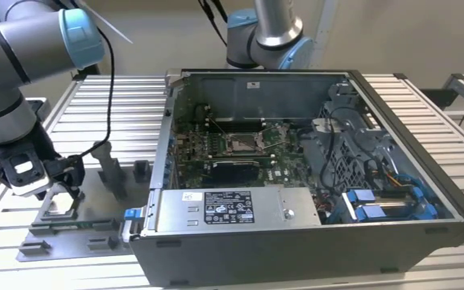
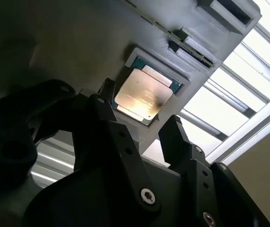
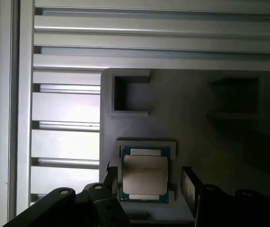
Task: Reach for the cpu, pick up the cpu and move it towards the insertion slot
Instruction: 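Pick up the cpu and move it towards the insertion slot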
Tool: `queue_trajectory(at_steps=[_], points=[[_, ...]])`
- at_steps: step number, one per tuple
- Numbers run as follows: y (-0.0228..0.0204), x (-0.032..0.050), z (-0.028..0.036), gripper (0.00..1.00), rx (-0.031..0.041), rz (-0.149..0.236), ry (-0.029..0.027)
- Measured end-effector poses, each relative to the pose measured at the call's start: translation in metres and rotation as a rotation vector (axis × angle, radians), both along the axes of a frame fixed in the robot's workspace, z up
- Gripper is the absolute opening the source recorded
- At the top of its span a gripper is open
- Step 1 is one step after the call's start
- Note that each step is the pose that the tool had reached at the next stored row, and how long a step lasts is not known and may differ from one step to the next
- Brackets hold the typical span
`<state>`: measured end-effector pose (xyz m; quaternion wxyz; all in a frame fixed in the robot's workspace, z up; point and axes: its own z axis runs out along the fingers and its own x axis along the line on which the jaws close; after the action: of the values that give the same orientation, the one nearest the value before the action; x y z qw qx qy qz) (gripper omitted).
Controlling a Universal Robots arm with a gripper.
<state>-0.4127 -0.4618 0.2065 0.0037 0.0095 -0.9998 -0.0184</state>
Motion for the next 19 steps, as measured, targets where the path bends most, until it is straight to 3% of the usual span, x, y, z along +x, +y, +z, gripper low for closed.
queue_trajectory(at_steps=[10,19], points=[[0.0000,-0.0036,-0.0127,1.00,-0.0001,0.000,0.0000],[0.0000,-0.0038,-0.0194,1.00,-0.0002,0.000,0.0001]])
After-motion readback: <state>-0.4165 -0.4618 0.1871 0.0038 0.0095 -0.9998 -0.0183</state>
